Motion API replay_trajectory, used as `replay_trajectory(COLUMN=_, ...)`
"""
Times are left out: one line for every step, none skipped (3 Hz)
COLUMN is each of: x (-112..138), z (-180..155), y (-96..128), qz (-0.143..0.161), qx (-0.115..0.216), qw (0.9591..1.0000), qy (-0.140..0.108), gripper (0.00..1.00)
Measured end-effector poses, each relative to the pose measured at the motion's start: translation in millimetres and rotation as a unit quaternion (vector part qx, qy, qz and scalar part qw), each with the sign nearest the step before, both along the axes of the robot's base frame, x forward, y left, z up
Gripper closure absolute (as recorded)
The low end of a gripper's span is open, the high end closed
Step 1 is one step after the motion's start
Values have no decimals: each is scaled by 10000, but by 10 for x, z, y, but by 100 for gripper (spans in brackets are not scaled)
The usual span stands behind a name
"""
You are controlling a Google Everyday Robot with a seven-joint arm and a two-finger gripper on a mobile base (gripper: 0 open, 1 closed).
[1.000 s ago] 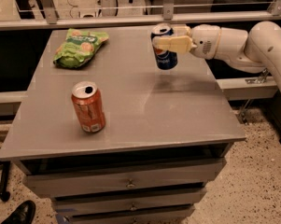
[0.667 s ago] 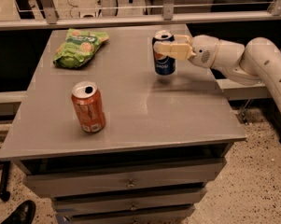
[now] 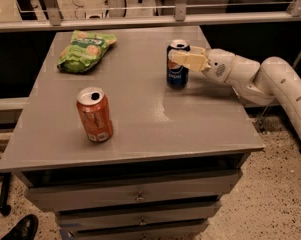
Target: Place pepsi can upright
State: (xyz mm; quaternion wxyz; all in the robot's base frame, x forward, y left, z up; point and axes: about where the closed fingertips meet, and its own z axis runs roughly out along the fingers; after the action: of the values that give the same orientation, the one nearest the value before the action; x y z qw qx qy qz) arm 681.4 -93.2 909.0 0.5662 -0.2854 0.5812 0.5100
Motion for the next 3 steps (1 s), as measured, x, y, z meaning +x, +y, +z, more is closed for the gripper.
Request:
replay_trajectory(x=29, z=-73, y=-42, qz=3, qx=-43, qw=10000, qy=71, gripper=82)
replay_trajectory(x=34, z=-161, y=-80, qz=-19, qx=-108, qw=9998, qy=154, gripper=59)
replay_trajectory(x=33, z=-134, y=-81, qz=-20, qx=-108, qw=9998, qy=154, gripper=36)
